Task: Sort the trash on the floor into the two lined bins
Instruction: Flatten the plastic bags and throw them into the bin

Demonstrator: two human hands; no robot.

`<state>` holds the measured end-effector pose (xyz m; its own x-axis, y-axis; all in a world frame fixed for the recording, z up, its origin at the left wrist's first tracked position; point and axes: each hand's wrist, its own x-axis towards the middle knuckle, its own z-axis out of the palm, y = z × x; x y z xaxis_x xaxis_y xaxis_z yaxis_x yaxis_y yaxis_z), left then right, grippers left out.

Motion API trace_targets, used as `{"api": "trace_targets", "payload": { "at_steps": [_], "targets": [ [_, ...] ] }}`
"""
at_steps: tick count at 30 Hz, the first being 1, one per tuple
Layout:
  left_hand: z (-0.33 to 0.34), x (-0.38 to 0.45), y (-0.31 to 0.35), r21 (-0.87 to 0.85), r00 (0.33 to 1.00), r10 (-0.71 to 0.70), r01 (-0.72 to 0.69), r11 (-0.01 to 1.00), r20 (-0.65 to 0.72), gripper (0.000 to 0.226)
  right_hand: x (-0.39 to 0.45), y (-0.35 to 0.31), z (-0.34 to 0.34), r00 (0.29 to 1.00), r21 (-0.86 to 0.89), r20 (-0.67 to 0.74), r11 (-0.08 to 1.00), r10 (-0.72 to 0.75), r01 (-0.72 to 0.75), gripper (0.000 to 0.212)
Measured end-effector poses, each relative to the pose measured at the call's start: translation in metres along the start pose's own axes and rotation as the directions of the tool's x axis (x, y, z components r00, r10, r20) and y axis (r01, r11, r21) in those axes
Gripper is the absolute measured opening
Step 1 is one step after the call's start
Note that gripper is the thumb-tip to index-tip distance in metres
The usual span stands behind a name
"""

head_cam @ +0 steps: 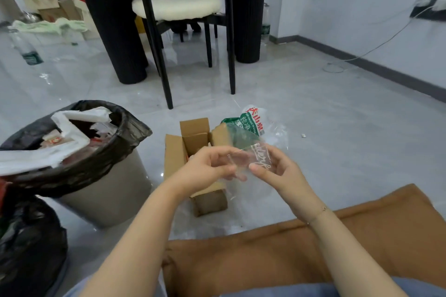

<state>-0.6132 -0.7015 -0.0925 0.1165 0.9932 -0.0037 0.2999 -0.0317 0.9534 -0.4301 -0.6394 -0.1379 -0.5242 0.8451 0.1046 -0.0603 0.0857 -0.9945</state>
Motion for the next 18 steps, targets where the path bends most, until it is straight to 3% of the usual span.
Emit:
{"api": "trace_targets", "payload": {
  "at_steps": [3, 5, 7, 10, 11, 13, 15, 18],
  "targets": [
    [0.009, -0.001, -0.006, 0.021, 0.991, 0.026, -0.024, 1.000, -0.130, 0.032, -0.009, -0.004, 0.007, 0.993, 0.049, -0.109, 0.998, -0.035, 0.041, 0.020],
    [0.010, 0.000, -0.014, 0.085, 0.948, 0.041, -0.015, 0.996, -0.316, 0.029, -0.010, -0.004, 0.010, 0.984, 0.123, -0.180, 0.992, -0.008, 0.031, 0.014],
    [0.006, 0.001, -0.019, 0.098, 0.905, -0.011, 0.058, 0.994, -0.426, 0.044, -0.009, -0.007, 0.009, 0.980, 0.184, -0.199, 0.983, 0.031, 0.006, 0.014],
    [-0.002, 0.002, -0.023, -0.120, 0.932, -0.208, 0.180, 0.976, -0.298, 0.089, -0.009, -0.010, 0.006, 0.987, 0.338, -0.119, 0.939, 0.103, -0.057, 0.016],
    [-0.004, 0.001, -0.024, -0.208, 0.940, -0.252, 0.205, 0.956, -0.230, 0.092, -0.009, -0.011, 0.005, 0.988, 0.377, -0.088, 0.922, 0.126, -0.083, 0.015],
    [-0.005, 0.003, -0.023, -0.326, 0.948, -0.249, 0.177, 0.929, -0.196, 0.067, -0.008, -0.012, 0.003, 0.985, 0.374, -0.081, 0.921, 0.154, -0.113, 0.013],
    [-0.001, 0.006, -0.019, -0.381, 0.932, -0.197, 0.071, 0.922, -0.303, 0.032, -0.007, -0.013, 0.002, 0.978, 0.288, -0.133, 0.950, 0.161, -0.117, 0.019],
    [0.006, 0.011, -0.015, -0.363, 0.878, -0.150, -0.029, 0.931, -0.455, 0.019, -0.005, -0.008, 0.004, 0.966, 0.226, -0.188, 0.965, 0.176, -0.131, 0.032]
  ]
}}
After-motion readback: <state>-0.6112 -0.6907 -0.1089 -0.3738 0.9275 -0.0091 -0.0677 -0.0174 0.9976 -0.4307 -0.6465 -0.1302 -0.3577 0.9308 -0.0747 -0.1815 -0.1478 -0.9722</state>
